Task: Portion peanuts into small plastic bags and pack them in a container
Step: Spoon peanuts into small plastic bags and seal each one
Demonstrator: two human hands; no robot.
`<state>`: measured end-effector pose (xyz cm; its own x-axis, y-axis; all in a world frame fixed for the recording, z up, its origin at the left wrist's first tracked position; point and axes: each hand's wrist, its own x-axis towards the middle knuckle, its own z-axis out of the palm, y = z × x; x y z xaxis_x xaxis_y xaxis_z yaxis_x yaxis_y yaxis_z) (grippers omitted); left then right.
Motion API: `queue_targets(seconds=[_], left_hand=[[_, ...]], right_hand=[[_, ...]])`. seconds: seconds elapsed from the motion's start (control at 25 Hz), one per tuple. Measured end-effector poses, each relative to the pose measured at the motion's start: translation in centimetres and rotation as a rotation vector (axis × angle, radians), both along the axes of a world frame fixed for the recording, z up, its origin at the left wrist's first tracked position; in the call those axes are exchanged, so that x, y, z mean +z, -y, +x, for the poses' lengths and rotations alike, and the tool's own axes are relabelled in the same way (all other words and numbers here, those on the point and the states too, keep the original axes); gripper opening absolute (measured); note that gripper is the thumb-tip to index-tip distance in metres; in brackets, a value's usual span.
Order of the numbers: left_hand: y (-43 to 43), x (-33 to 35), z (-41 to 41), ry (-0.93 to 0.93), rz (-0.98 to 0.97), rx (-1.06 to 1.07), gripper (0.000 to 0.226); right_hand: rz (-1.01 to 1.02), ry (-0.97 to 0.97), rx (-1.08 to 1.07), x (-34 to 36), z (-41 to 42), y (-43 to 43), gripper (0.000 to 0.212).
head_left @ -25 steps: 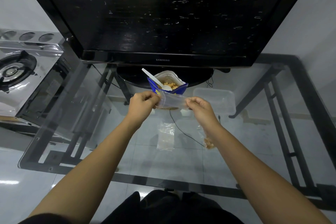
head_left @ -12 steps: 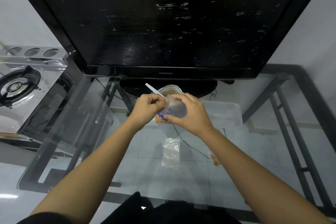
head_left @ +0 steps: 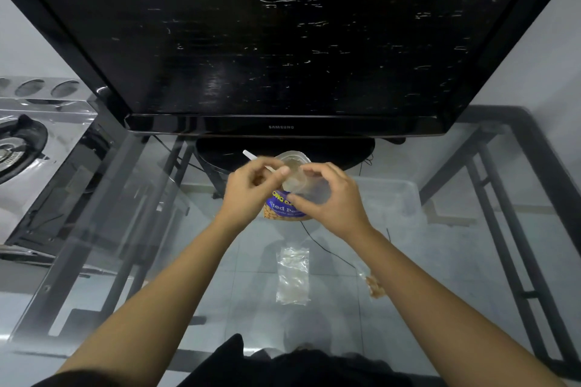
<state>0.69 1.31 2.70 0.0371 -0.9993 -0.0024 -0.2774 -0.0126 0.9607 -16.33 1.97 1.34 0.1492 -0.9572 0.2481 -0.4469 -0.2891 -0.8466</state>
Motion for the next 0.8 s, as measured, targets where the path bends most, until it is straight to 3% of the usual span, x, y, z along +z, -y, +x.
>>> queue_targets(seconds=[0.08, 0.16, 0.28, 0.48, 0.64, 0.8], left_hand=[[0.9, -0.7, 0.4, 0.026, 0.006, 0.403, 0.030], [2.3, -1.2, 1.3, -0.010, 0.193, 0.555, 0.041], [3.6, -1.3, 1.9, 0.058, 0.221, 0.310, 0.023], [4.2, 0.9, 1.7, 0.510, -0.236, 0.133, 0.019], [4.4, -1.0, 2.2, 0.489, 0.017, 0.164, 0.024], [4.4, -1.6, 2.4, 0.351, 0.114, 0.220, 0.022]], right_hand=[[0.077, 0.093, -0.035, -0.3, -0.3, 0.3, 0.049], [0.173, 0.145, -0.058, -0.4, -0.6, 0.6, 0.049], [0.310, 0.195, -0.062, -1.0, -0.7, 0.9, 0.047], [0.369, 0.164, -0.037, -1.7, -1.2, 1.0, 0.043], [0.386, 0.186, -0.029, -1.3, -1.4, 1.4, 0.044], [0.410, 0.174, -0.017, -1.3, -1.5, 1.5, 0.046]])
